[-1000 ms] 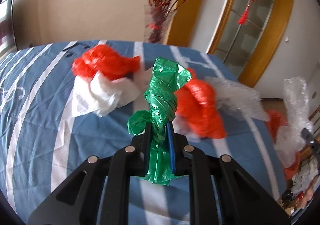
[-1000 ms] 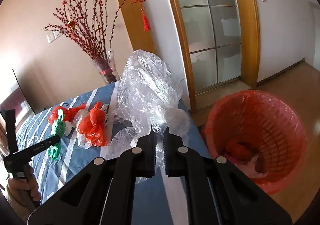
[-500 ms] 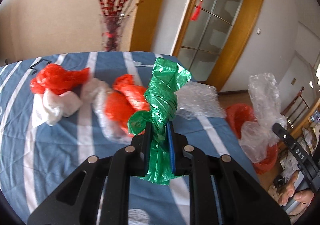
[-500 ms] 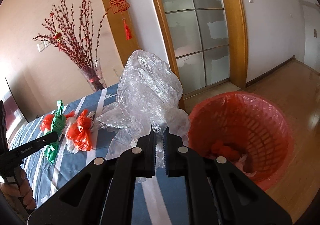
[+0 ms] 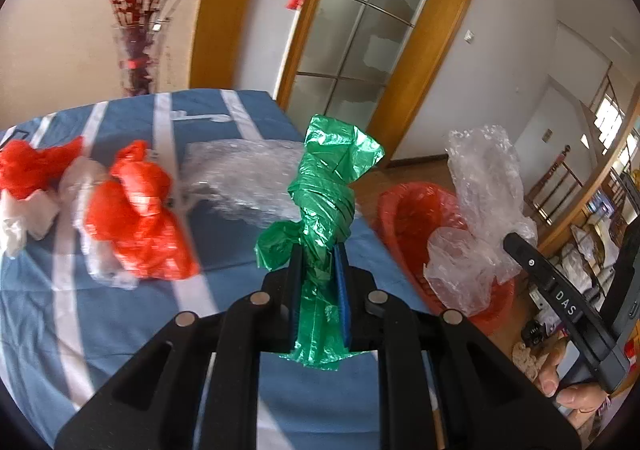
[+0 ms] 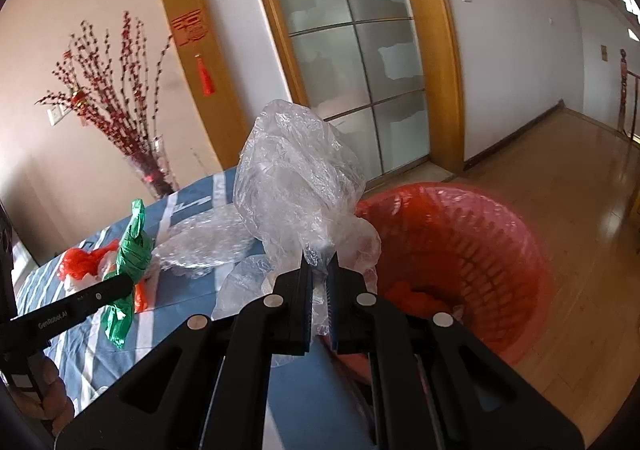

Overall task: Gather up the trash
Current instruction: 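Carry bubble-wrap bag to basket with right tool while left tool lifts green bag, then open the left tool over the basket while the right tool drops the bubble-wrap bag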

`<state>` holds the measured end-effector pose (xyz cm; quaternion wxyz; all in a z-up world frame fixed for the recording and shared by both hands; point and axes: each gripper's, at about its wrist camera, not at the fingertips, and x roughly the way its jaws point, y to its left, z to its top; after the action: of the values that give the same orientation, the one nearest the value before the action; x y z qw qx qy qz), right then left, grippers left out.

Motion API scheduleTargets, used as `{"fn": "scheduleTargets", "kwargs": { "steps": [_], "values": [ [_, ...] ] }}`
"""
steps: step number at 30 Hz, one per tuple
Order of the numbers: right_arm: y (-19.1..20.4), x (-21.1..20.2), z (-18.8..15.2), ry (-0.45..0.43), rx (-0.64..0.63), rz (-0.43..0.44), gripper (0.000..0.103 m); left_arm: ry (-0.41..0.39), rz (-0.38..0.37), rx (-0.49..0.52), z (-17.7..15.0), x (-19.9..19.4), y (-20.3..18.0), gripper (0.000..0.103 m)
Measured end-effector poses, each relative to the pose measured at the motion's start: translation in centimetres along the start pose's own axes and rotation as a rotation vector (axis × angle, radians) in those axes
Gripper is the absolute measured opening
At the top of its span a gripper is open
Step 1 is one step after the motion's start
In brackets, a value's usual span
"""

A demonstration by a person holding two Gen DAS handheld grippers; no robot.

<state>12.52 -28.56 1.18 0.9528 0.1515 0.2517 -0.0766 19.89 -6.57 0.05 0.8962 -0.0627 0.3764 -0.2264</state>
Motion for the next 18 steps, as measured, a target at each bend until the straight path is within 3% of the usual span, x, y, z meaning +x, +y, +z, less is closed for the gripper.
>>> {"fn": "scheduleTargets", "kwargs": {
  "steps": [18],
  "values": [
    [-6.7, -0.3, 0.2, -0.049, 0.090, -0.155, 0.007, 0.098, -0.165, 0.060, -0.2, 6.7, -7.9, 0.016]
  ]
}}
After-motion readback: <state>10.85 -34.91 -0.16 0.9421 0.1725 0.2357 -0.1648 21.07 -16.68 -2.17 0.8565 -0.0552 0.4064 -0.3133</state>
